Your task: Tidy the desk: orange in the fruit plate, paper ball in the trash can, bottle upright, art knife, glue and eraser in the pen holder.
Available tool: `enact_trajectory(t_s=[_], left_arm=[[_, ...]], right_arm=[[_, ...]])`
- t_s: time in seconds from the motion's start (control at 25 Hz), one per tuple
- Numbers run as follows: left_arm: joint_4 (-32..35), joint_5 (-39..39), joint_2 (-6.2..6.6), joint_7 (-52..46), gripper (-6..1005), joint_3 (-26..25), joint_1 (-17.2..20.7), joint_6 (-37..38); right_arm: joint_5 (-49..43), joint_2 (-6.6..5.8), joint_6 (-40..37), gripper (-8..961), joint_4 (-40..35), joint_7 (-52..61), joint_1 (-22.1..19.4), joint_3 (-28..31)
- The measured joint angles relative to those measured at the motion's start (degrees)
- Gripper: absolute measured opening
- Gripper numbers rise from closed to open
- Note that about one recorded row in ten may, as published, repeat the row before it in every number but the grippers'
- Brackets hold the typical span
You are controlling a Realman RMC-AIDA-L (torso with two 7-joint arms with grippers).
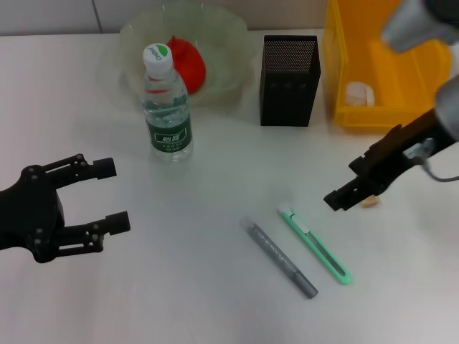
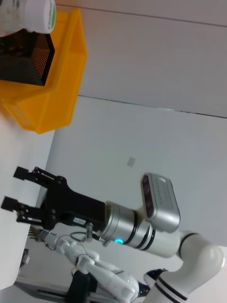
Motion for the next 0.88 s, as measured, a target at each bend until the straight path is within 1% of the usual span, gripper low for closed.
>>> enact_trajectory(t_s=[0.04, 0.08, 0.12, 0.24, 0.28, 0.32, 0.36, 0.4, 0.48, 0.6, 0.88], left_arm=[[-0.16, 0.24, -0.02, 0.16, 834, 0.02, -0.17, -0.03], [-0.41, 0.54, -0.04, 0.44, 834, 0.27, -0.41, -0.12], [-0.41, 0.54, -0.04, 0.44, 834, 0.27, -0.41, -0.12], [-0.55, 0.55, -0.05, 1.28, 834, 0.32, -0.49, -0.14], [-0.71, 0.55, -0.04, 1.52, 834, 0.21, -0.50, -0.14], [-0.84, 0.55, -0.03, 1.69, 834, 0.19, -0.50, -0.14], [-1.06, 0.55, -0.01, 2.00, 833, 0.20, -0.51, -0.14], [-1.29, 0.67, 0.01, 2.30, 833, 0.33, -0.52, -0.14], [-1.33, 1.25, -0.06, 2.32, 833, 0.23, -0.53, -0.18], [-1.35, 1.99, -0.25, 2.33, 833, 0.15, -0.54, -0.33], [-1.99, 2.02, -0.34, 2.31, 832, -0.07, -0.56, -0.37]], right_arm=[[-1.35, -0.01, 0.71, 776, 0.09, 2.38, 0.64, -2.59], [-3.50, 0.00, 1.66, 776, 0.34, 6.69, 1.80, -7.87], [-3.50, 0.00, 1.66, 776, 0.34, 6.69, 1.80, -7.87], [-5.84, 0.11, 3.51, 776, 1.19, 12.81, 3.27, -15.01], [-6.65, 0.15, 5.11, 776, 2.37, 15.88, 4.33, -18.99], [-6.65, 0.15, 5.11, 776, 2.37, 15.88, 4.33, -18.99], [-6.82, 0.17, 5.99, 775, 3.07, 17.18, 4.82, -20.66], [-6.83, 0.24, 7.49, 775, 4.69, 19.07, 5.71, -23.55], [-6.84, 0.28, 8.16, 775, 5.38, 19.73, 6.12, -24.58], [-6.34, 0.47, 11.96, 775, 8.33, 20.81, 6.86, -27.21], [-5.55, 0.51, 16.59, 775, 13.16, 20.94, 7.69, -28.23]])
